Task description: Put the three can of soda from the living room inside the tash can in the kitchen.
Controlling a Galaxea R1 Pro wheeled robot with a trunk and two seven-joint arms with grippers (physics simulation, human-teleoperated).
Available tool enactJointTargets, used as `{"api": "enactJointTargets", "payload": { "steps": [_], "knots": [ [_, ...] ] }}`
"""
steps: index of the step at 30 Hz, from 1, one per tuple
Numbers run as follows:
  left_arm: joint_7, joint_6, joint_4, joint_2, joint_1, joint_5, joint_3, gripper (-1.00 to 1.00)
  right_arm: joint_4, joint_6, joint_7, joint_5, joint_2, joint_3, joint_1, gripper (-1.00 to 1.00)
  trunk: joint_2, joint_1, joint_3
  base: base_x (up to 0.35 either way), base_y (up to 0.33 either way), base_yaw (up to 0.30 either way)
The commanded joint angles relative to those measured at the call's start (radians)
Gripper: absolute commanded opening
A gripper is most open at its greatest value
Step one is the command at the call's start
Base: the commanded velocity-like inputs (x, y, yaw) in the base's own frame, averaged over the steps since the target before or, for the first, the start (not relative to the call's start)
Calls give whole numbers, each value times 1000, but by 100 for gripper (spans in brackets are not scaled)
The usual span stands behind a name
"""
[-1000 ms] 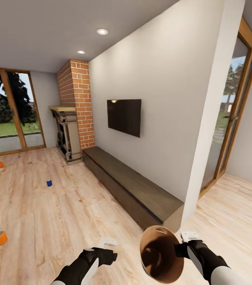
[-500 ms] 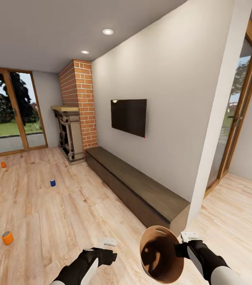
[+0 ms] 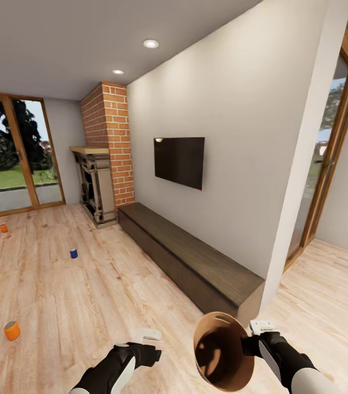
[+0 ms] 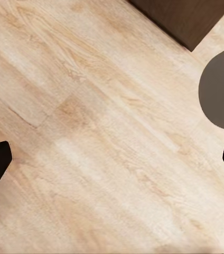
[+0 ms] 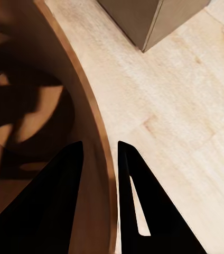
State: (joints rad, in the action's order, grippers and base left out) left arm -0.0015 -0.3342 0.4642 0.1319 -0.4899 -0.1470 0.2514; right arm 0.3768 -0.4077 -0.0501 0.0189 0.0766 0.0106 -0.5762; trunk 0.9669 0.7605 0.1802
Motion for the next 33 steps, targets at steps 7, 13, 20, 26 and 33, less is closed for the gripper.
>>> {"api": "enactJointTargets", "payload": {
  "steps": [7,13,20,26,33],
  "knots": [
    [0,1,-1,0,0,0,1,100,1,0,-5,-8,-1,2,-1,-100,0,0,0,0,288,-4],
    [0,2,-1,0,0,0,3,100,1,0,-5,-8,-1,2,0,-100,0,0,0,0,319,0],
    [0,3,-1,0,0,0,3,100,1,0,-5,-8,-1,2,0,-100,0,0,0,32,322,0],
    [0,3,-1,0,0,0,3,100,1,0,-5,-8,-1,2,0,-100,0,0,0,21,323,0],
    [0,4,-1,0,0,0,3,100,1,0,-5,-8,-1,2,-1,-100,0,0,0,90,322,0]
  ]
}}
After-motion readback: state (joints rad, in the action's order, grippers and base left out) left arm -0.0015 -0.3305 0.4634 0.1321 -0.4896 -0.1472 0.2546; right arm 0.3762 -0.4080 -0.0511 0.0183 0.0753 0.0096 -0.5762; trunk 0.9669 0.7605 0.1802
